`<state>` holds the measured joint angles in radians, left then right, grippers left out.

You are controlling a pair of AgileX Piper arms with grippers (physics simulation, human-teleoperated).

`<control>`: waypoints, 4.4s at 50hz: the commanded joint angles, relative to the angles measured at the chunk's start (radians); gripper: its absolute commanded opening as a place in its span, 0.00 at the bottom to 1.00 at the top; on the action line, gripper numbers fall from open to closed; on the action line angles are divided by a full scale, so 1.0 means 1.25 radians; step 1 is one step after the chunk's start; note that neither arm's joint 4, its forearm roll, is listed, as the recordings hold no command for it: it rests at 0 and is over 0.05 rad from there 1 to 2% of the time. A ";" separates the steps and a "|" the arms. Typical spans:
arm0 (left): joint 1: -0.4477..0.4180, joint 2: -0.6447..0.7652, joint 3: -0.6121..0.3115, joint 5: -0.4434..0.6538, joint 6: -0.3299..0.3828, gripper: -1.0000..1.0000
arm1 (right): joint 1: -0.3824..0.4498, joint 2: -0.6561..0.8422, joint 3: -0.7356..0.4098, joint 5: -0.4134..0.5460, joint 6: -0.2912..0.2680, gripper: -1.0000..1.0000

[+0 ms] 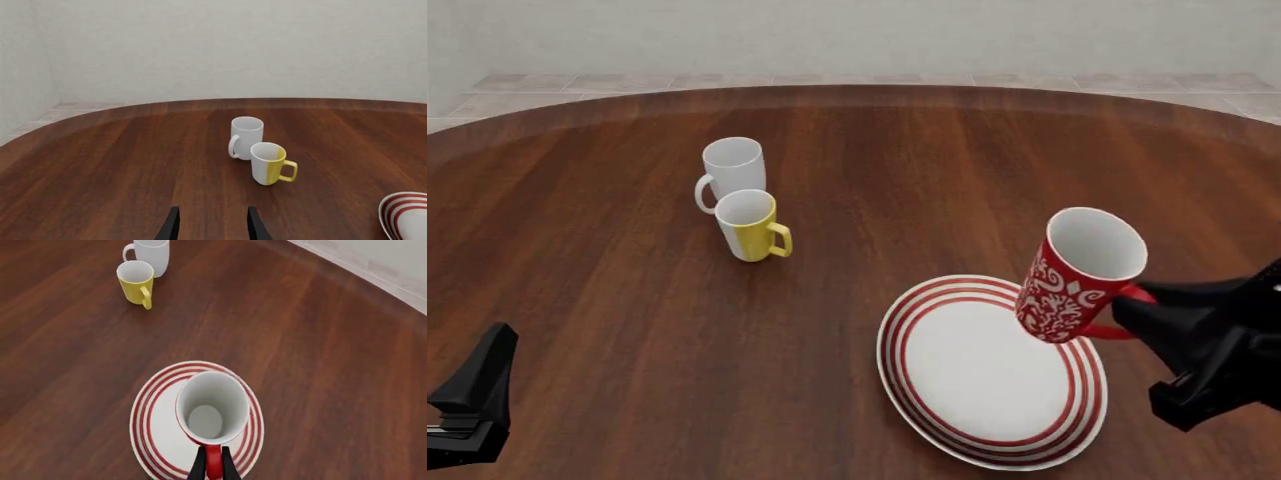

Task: Pick up the red mug and put it on the plate

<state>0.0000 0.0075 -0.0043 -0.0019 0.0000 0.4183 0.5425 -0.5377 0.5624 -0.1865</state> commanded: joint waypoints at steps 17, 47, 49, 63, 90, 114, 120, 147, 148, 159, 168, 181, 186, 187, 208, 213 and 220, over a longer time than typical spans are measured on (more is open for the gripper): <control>0.000 0.000 0.000 0.000 0.000 1.00 | 0.038 0.042 0.066 -0.084 0.038 0.00; 0.000 0.000 0.000 0.000 0.000 1.00 | 0.030 0.085 0.107 -0.142 0.035 0.00; 0.000 0.000 0.000 0.000 0.000 1.00 | 0.029 0.092 0.110 -0.150 0.036 0.00; 0.000 0.000 0.000 0.000 0.000 1.00 | 0.039 0.140 0.114 -0.193 0.045 0.00; 0.000 0.000 0.000 0.000 0.000 1.00 | 0.049 0.191 0.130 -0.242 0.058 0.00; 0.000 0.000 0.000 0.000 0.000 1.00 | 0.061 0.241 0.156 -0.304 0.081 0.00; 0.000 0.000 0.000 0.000 0.000 1.00 | 0.059 0.246 0.162 -0.314 0.085 0.00; 0.000 0.000 0.000 0.000 0.000 1.00 | 0.060 0.320 0.202 -0.413 0.102 0.00; 0.000 0.000 0.000 0.000 0.000 1.00 | 0.065 0.321 0.203 -0.414 0.100 0.00; 0.000 0.000 0.000 0.000 0.000 1.00 | 0.064 0.338 0.206 -0.434 0.106 0.00; 0.000 0.000 0.000 0.000 0.000 1.00 | 0.064 0.357 0.206 -0.448 0.105 0.00; 0.000 0.000 0.000 0.000 0.000 1.00 | 0.065 0.366 0.209 -0.458 0.116 0.00; 0.000 0.000 0.000 0.000 0.000 1.00 | 0.071 0.368 0.212 -0.460 0.119 0.00; 0.000 0.000 0.000 0.000 0.000 1.00 | 0.066 0.366 0.212 -0.459 0.117 0.00; 0.000 0.000 0.000 0.000 0.000 1.00 | 0.077 0.367 0.215 -0.460 0.121 0.00; 0.000 0.000 0.000 0.000 0.000 1.00 | 0.077 0.374 0.215 -0.465 0.123 0.00; 0.000 0.000 0.000 0.000 0.000 1.00 | 0.081 0.387 0.218 -0.478 0.126 0.00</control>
<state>0.0000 0.0075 -0.0043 -0.0019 0.0000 0.5143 1.0111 -0.2660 -0.0180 -0.0401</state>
